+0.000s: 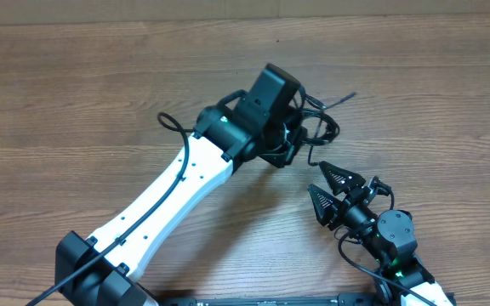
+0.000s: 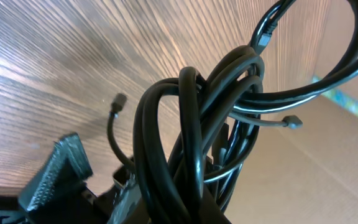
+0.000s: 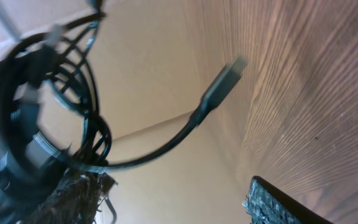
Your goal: Untangle cables
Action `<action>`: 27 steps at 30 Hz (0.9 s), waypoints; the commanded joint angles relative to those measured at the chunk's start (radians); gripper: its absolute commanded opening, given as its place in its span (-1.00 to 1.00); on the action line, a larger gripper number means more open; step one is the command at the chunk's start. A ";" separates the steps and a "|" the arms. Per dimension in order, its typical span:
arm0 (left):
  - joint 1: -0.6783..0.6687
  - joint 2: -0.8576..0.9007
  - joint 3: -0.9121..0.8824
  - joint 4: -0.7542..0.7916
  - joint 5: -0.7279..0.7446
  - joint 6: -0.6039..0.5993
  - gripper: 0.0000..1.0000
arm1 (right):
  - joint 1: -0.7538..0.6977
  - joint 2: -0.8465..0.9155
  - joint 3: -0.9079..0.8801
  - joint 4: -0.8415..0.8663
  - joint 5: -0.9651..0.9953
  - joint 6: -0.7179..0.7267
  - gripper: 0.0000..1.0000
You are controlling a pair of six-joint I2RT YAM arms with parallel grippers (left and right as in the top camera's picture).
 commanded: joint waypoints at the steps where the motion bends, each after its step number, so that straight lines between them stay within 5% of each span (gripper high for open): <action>1: -0.039 -0.019 0.014 0.010 0.016 -0.028 -0.91 | 0.003 -0.002 -0.011 -0.006 0.024 0.112 0.52; 9: -0.110 -0.019 0.014 0.011 0.015 -0.074 -0.91 | 0.003 -0.002 -0.011 -0.031 0.082 0.256 0.43; 13: -0.132 -0.019 0.014 0.010 -0.018 -0.074 -0.92 | 0.003 -0.002 -0.011 -0.031 0.068 0.257 -0.48; 16: -0.134 -0.019 0.014 0.006 -0.048 -0.075 -0.91 | 0.003 -0.002 -0.011 -0.032 0.045 0.204 -0.92; 27: 0.065 -0.019 0.014 0.033 -0.118 -0.089 -0.91 | 0.003 -0.002 -0.010 -0.175 -0.154 -0.326 -0.92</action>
